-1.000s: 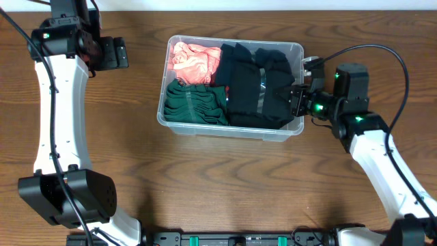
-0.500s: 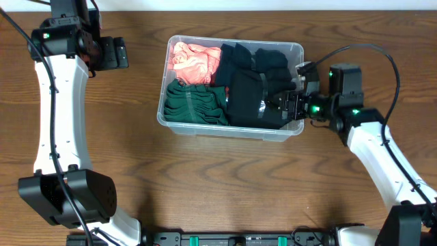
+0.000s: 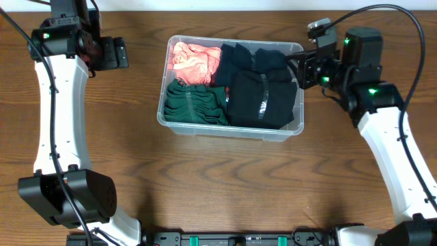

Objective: Pack container
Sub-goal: 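Carry the black clothes with the right gripper into the bin, then release the black clothes and lift the right gripper out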

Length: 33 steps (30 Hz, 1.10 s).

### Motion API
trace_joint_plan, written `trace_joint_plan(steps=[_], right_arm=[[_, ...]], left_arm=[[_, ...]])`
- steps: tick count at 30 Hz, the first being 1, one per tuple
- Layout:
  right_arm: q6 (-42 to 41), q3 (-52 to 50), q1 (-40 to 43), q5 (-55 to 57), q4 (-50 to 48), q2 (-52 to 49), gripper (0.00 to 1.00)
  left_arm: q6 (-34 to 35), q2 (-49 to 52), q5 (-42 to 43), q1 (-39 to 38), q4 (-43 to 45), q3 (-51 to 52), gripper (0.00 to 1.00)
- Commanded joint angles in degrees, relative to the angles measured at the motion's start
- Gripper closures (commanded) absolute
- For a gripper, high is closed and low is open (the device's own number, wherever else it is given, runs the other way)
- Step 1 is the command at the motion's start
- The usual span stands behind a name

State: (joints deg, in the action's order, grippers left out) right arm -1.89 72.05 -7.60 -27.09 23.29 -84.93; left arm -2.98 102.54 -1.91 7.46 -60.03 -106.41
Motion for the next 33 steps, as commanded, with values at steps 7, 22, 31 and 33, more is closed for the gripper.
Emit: trace_joint_plan(steps=[7,22,31,33], right_arm=[[-0.1,0.4,-11.1,3.0,-3.2,-13.7,0.99],[-2.4,1.0,-12.7,4.6,-3.3,-25.8,0.99],[-3.9,4.1,-9.9,6.1,-1.2,-7.7,0.38],[-4.5,4.1,-8.4,8.0,-0.6,-3.9,0.22]], left_arm=[[0.3,0.4,-0.3,0.2,-0.2,0.3,0.02],[0.3,0.4,-0.3,0.2,-0.2,0.3,0.02],[0.3,0.4,-0.3,0.2,-0.2,0.3,0.02],[0.3,0.4,-0.3,0.2,-0.2,0.3,0.02]])
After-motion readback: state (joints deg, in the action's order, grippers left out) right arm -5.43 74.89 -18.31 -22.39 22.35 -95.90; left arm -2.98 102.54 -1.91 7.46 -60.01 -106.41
